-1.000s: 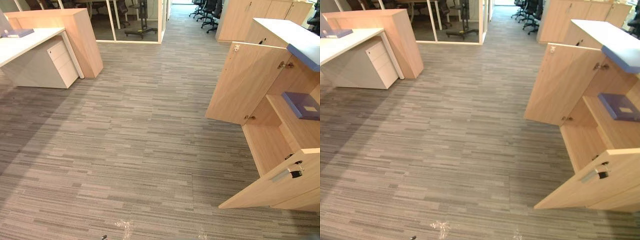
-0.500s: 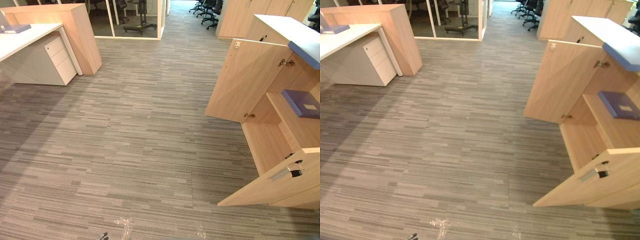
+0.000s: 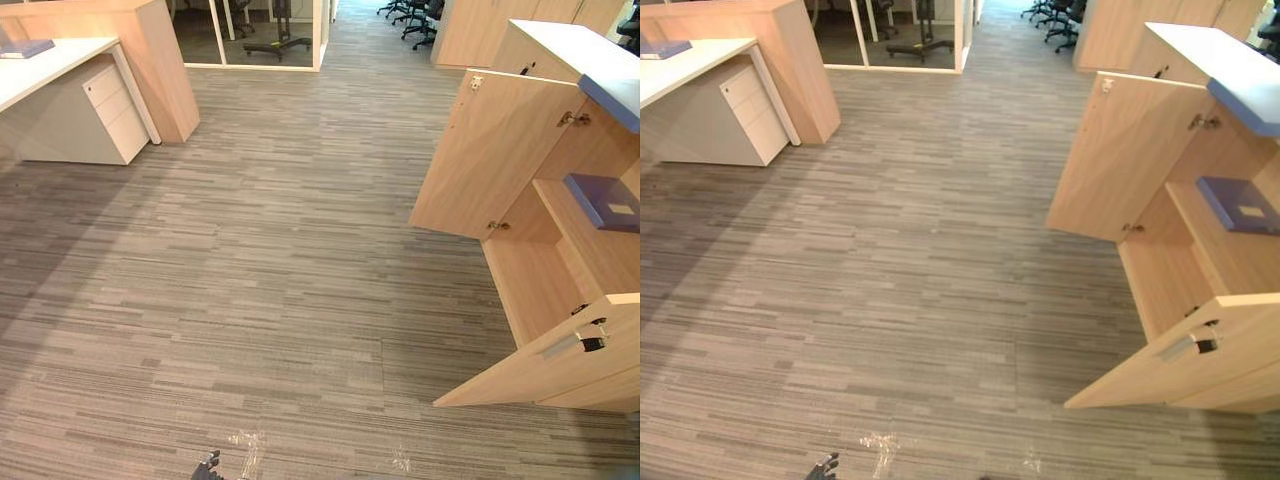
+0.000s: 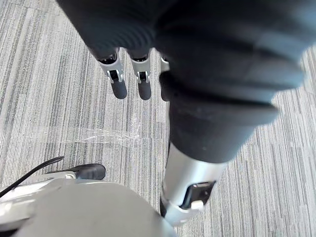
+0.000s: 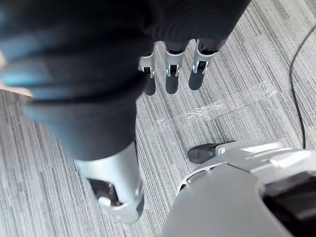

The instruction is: Walk over to the cabinet, pick up the folder, carry it to the office cabinet, place the folder inside the office cabinet, then close the office cabinet door

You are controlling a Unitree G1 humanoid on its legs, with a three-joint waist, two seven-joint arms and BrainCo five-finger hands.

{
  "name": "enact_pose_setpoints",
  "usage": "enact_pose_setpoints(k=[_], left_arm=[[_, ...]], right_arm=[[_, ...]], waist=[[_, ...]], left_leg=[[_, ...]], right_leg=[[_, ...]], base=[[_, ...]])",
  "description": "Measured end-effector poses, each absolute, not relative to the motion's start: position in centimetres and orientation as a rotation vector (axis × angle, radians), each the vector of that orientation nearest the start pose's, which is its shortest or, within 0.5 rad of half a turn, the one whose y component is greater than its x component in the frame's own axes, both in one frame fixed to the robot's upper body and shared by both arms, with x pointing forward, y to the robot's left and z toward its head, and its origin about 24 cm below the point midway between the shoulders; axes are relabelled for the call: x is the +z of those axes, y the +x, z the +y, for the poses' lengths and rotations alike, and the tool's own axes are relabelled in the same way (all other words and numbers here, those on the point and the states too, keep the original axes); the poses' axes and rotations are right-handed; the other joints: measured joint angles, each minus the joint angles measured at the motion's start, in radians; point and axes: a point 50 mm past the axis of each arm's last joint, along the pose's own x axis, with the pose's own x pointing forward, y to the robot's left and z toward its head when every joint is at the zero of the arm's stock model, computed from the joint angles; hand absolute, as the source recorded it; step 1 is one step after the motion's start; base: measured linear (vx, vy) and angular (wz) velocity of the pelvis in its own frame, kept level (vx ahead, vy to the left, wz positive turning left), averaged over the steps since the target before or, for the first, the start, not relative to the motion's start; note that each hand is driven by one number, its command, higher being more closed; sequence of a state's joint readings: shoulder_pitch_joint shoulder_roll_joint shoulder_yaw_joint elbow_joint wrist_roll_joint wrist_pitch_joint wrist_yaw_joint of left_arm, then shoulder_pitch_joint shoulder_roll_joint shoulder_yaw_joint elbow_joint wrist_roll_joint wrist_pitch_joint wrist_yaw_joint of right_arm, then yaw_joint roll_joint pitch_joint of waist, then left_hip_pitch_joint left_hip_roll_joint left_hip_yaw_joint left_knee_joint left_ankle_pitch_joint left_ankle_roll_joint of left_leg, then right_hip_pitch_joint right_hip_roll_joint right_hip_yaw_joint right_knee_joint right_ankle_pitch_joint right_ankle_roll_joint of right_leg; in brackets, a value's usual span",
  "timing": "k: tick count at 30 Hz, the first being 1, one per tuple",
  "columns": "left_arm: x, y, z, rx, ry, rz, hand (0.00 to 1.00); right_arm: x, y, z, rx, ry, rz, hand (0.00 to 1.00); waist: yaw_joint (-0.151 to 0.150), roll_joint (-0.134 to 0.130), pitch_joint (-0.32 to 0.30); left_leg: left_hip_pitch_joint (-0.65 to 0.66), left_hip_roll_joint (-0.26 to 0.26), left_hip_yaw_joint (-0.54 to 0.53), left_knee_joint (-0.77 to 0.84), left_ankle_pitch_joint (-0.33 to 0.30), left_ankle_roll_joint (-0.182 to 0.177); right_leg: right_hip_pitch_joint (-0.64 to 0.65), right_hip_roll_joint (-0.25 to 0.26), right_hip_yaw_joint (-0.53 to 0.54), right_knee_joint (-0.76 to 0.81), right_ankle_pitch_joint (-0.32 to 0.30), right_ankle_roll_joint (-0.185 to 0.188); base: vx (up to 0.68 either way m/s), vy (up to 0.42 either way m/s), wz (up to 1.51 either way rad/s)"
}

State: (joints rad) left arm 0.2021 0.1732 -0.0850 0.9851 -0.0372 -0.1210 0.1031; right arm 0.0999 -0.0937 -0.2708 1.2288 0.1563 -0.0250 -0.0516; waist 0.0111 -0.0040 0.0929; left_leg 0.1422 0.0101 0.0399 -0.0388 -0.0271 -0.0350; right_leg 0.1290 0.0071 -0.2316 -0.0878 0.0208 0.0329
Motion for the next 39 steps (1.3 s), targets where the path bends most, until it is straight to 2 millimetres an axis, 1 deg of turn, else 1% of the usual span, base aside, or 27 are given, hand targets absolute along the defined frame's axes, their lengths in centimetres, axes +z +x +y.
enact_pose_setpoints(k=[10, 12, 13, 14, 15, 16, 17, 18, 19, 21, 22, 23, 24, 25, 26, 27, 28, 29, 31, 32, 33, 34, 35, 36, 37, 38, 39], left_arm=[[-15.7, 7.3, 21.4, 0.111, 0.263, 1.046, 0.0], [-15.6, 7.5, 21.6, 0.113, 0.271, 1.04, 0.0], [-15.4, 8.1, 22.0, 0.126, 0.282, 1.025, 0.0], [-15.2, 8.7, 22.4, 0.152, 0.276, 1.001, 0.0], [-15.0, 9.0, 22.6, 0.167, 0.272, 0.99, 0.0], [-14.8, 9.5, 22.9, 0.19, 0.265, 0.97, 0.0], [-14.7, 9.6, 22.6, 0.215, 0.246, 0.954, 0.0], [-14.8, 9.5, 22.5, 0.227, 0.236, 0.954, 0.0], [-14.9, 9.2, 22.4, 0.25, 0.22, 0.958, 0.0], [-14.9, 9.0, 22.5, 0.267, 0.209, 0.963, 0.0], [-15.0, 8.9, 22.5, 0.275, 0.205, 0.966, 0.0], [-15.1, 8.6, 22.4, 0.281, 0.202, 0.977, 0.0], [-15.2, 8.4, 22.2, 0.285, 0.197, 0.986, 0.0], [-15.3, 8.3, 22.0, 0.287, 0.186, 0.99, 0.0], [-15.4, 8.2, 21.7, 0.297, 0.166, 0.999, 0.0], [-15.5, 8.0, 21.8, 0.309, 0.157, 1.006, 0.0], [-15.5, 7.6, 22.1, 0.328, 0.149, 1.017, 0.0], [-15.5, 7.4, 22.3, 0.338, 0.146, 1.023, 0.0], [-15.6, 7.1, 22.3, 0.346, 0.137, 1.032, 0.0], [-15.6, 7.1, 22.3, 0.346, 0.132, 1.033, 0.0], [-15.7, 6.6, 22.2, 0.352, 0.119, 1.043, 0.0], [-15.7, 6.5, 22.2, 0.357, 0.116, 1.045, 0.0], [-15.9, 6.2, 21.7, 0.36, 0.097, 1.054, 0.0], [-16.0, 6.0, 21.0, 0.357, 0.077, 1.06, 0.0], [-16.0, 6.1, 20.9, 0.354, 0.072, 1.055, 0.0], [-15.9, 6.4, 20.7, 0.346, 0.063, 1.041, 0.0], [-15.9, 6.5, 20.7, 0.342, 0.062, 1.037, 0.0]], right_arm=[[-17.1, 5.7, -21.2, -0.341, 0.05, 1.236, 0.0], [-17.0, 6.2, -21.0, -0.299, 0.019, 1.229, 0.0], [-17.0, 6.6, -20.6, -0.271, 0.005, 1.223, 0.0], [-17.0, 7.0, -20.4, -0.252, -0.002, 1.214, 0.0], [-17.0, 7.2, -20.2, -0.249, 0.0, 1.21, 0.0], [-16.9, 7.5, -20.1, -0.23, -0.014, 1.201, 0.0], [-16.7, 8.0, -20.5, -0.221, -0.037, 1.179, 0.0], [-16.7, 8.0, -20.7, -0.226, -0.041, 1.177, 0.0], [-16.7, 7.8, -20.9, -0.231, -0.047, 1.18, 0.0], [-16.7, 7.8, -21.0, -0.23, -0.048, 1.179, 0.0], [-16.6, 7.8, -21.0, -0.225, -0.054, 1.179, 0.0], [-16.6, 7.8, -21.1, -0.219, -0.064, 1.18, 0.0], [-16.6, 7.8, -21.3, -0.22, -0.07, 1.179, 0.0], [-16.5, 7.8, -21.6, -0.221, -0.08, 1.179, 0.0], [-16.5, 7.8, -21.9, -0.233, -0.074, 1.18, 0.0], [-16.5, 7.8, -21.9, -0.245, -0.055, 1.18, 0.0], [-16.5, 8.0, -21.7, -0.255, -0.031, 1.175, 0.0], [-16.4, 8.5, -21.5, -0.268, 0.007, 1.159, 0.0], [-16.3, 9.9, -20.5, -0.266, 0.068, 1.124, 0.0], [-16.3, 10.3, -20.0, -0.26, 0.089, 1.116, 0.0], [-16.3, 10.8, -18.9, -0.247, 0.132, 1.106, 0.0], [-16.3, 10.8, -18.8, -0.242, 0.137, 1.105, 0.0], [-16.3, 10.9, -19.1, -0.244, 0.135, 1.101, 0.0], [-16.2, 10.7, -20.2, -0.279, 0.133, 1.098, 0.0], [-16.1, 10.7, -20.6, -0.294, 0.134, 1.093, 0.0], [-15.9, 10.8, -21.2, -0.317, 0.135, 1.078, 0.0], [-15.7, 11.1, -21.4, -0.326, 0.136, 1.057, 0.0]], waist=[[-0.004, -0.011, 0.007], [-0.007, -0.019, 0.011], [-0.011, -0.031, 0.022], [-0.01, -0.046, 0.038], [-0.005, -0.051, 0.048], [-0.001, -0.058, 0.062], [-0.002, -0.046, 0.082], [-0.004, -0.036, 0.084], [-0.005, -0.028, 0.086], [-0.004, -0.027, 0.086], [-0.005, -0.026, 0.087], [-0.006, -0.02, 0.088], [-0.006, -0.01, 0.087], [-0.006, 0.006, 0.087], [-0.006, 0.028, 0.087], [-0.003, 0.025, 0.085], [0.002, 0.011, 0.077], [0.002, 0.003, 0.072], [0.005, -0.001, 0.055], [0.009, -0.001, 0.051], [0.021, 0.003, 0.027], [0.026, 0.008, 0.018], [0.033, 0.029, 0.004], [0.03, 0.053, -0.012], [0.027, 0.058, -0.015], [0.013, 0.054, -0.013], [0.002, 0.055, -0.013]], left_leg=[[-0.003, 0.0, 0.001, -0.005, 0.0, -0.001], [-0.022, -0.001, 0.001, 0.017, -0.004, -0.007], [-0.063, -0.005, 0.007, 0.093, -0.028, -0.028], [-0.113, -0.005, 0.034, 0.208, -0.056, -0.041], [-0.141, -0.004, 0.055, 0.274, -0.067, -0.054], [-0.207, -0.001, 0.1, 0.429, -0.075, -0.067], [-0.267, 0.037, 0.17, 0.555, -0.143, -0.043], [-0.282, 0.057, 0.193, 0.571, -0.16, -0.031], [-0.294, 0.083, 0.224, 0.548, -0.175, -0.017], [-0.312, 0.089, 0.229, 0.424, -0.16, -0.019], [-0.317, 0.089, 0.228, 0.347, -0.128, -0.029], [-0.315, 0.092, 0.222, 0.239, -0.08, -0.045], [-0.315, 0.103, 0.219, 0.18, -0.053, -0.06], [-0.315, 0.118, 0.213, 0.142, -0.043, -0.07], [-0.308, 0.124, 0.218, 0.132, 0.031, -0.076], [-0.303, 0.108, 0.234, 0.136, 0.074, -0.061], [-0.305, 0.083, 0.249, 0.156, 0.079, -0.049], [-0.301, 0.065, 0.256, 0.161, 0.075, -0.043], [-0.286, 0.035, 0.279, 0.159, 0.055, -0.01], [-0.276, 0.026, 0.291, 0.154, 0.049, 0.0], [-0.256, -0.005, 0.316, 0.141, 0.035, 0.023], [-0.246, -0.016, 0.328, 0.139, 0.025, 0.037], [-0.215, -0.037, 0.339, 0.129, 0.012, 0.062], [-0.176, -0.06, 0.333, 0.117, -0.004, 0.075], [-0.152, -0.072, 0.322, 0.111, -0.005, 0.076], [-0.101, -0.107, 0.288, 0.109, -0.021, 0.097], [-0.08, -0.118, 0.278, 0.108, -0.036, 0.11]], right_leg=[[-0.005, 0.0, -0.002, 0.0, 0.0, 0.0], [-0.006, -0.003, -0.006, 0.005, 0.0, 0.0], [-0.007, -0.012, -0.014, 0.006, 0.0, -0.001], [-0.005, -0.019, -0.015, 0.008, 0.0, -0.001], [-0.003, -0.025, -0.015, 0.01, -0.002, -0.004], [0.009, -0.043, -0.009, 0.02, -0.027, -0.036], [0.02, -0.049, -0.007, 0.053, -0.051, -0.046], [0.023, -0.052, -0.008, 0.069, -0.061, -0.043], [0.03, -0.065, -0.006, 0.08, -0.073, -0.036], [0.032, -0.098, 0.01, 0.08, -0.08, -0.028], [0.031, -0.116, 0.013, 0.078, -0.083, -0.023], [0.034, -0.136, 0.018, 0.071, -0.089, -0.014], [0.041, -0.145, 0.019, 0.064, -0.094, -0.003], [0.051, -0.148, 0.022, 0.056, -0.098, 0.018], [0.069, -0.159, 0.022, 0.056, -0.106, 0.057], [0.075, -0.183, 0.021, 0.059, -0.116, 0.074], [0.073, -0.21, 0.019, 0.072, -0.112, 0.079], [0.066, -0.23, 0.017, 0.087, -0.104, 0.078], [0.053, -0.264, 0.019, 0.094, -0.066, 0.115], [0.049, -0.275, 0.022, 0.095, -0.058, 0.121], [0.027, -0.306, 0.038, 0.114, -0.052, 0.128], [0.02, -0.32, 0.055, 0.134, -0.052, 0.128], [-0.001, -0.344, 0.085, 0.201, -0.052, 0.128], [-0.057, -0.377, 0.097, 0.357, -0.053, 0.128], [-0.091, -0.404, 0.088, 0.464, -0.055, 0.124], [-0.161, -0.475, 0.049, 0.684, -0.025, 0.068], [-0.188, -0.507, 0.024, 0.783, -0.005, 0.016]], base=[[0.0, 0.0, 0.0], [0.01, -0.002, 0.06], [-0.01, 0.0, 0.15], [-0.05, 0.008, 0.13], [-0.11, 0.016, 0.07], [-0.08, 0.03, 0.05], [-0.07, 0.028, 0.06], [-0.03, 0.038, 0.02], [-0.03, 0.039, -0.05], [0.02, 0.09, -0.13], [0.09, 0.203, -0.17], [0.16, 0.303, -0.15], [0.17, 0.294, -0.11], [0.22, 0.346, 0.0], [0.28, 0.383, -0.03], [0.36, 0.428, -0.15], [0.38, 0.357, -0.28], [0.32, 0.231, -0.33], [0.28, 0.169, -0.4], [0.38, 0.229, -0.66], [0.33, 0.206, -0.63], [0.4, 0.275, -0.69], [0.34, 0.273, -0.42], [0.33, 0.282, -0.25], [0.31, 0.265, 0.11], [0.24, 0.188, 0.32], [0.31, 0.204, 0.56]])
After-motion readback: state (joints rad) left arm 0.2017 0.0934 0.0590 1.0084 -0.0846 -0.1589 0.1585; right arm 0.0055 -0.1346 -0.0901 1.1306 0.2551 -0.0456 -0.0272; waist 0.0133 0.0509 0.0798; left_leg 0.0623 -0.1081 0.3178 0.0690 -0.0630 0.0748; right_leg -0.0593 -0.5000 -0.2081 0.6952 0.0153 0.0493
